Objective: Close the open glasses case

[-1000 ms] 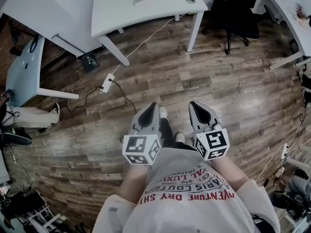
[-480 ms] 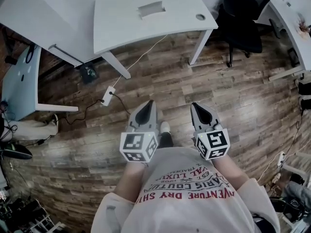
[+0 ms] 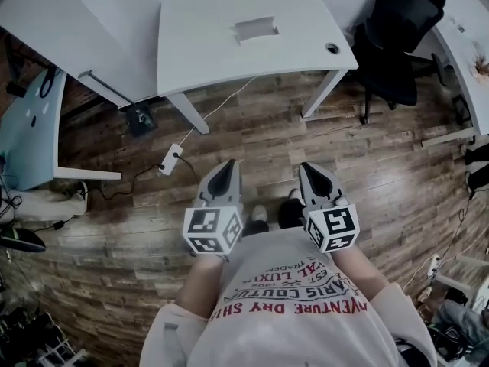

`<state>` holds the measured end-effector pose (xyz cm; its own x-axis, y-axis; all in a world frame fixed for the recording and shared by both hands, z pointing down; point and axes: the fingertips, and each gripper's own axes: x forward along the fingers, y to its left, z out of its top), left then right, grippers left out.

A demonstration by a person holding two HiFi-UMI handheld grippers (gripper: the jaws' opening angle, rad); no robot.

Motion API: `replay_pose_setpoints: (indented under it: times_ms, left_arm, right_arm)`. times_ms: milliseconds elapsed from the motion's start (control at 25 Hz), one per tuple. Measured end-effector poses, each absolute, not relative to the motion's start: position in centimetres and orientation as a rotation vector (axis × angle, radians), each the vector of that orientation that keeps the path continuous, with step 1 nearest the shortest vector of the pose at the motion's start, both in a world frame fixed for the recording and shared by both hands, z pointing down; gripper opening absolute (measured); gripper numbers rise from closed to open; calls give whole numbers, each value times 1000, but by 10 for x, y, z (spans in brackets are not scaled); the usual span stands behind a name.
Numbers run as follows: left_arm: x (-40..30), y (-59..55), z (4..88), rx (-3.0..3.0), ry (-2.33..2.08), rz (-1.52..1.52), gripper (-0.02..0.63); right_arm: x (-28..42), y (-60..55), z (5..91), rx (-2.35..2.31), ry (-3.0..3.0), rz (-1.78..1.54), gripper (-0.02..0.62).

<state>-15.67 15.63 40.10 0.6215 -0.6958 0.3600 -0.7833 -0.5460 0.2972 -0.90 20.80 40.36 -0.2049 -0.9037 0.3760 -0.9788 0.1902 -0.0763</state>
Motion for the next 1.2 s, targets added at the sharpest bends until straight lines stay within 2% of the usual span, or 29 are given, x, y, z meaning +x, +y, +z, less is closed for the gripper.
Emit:
replay_pose_setpoints:
  times_ms: [440, 1200]
  left_arm:
    - [-128, 68, 396, 2390, -1294, 271, 5]
    - [24, -105, 390, 2231, -1460, 219, 5]
  right_arm:
    - [28, 100, 407, 1735, -2307, 425, 12]
    - [185, -104, 396, 1482, -2414, 397, 12]
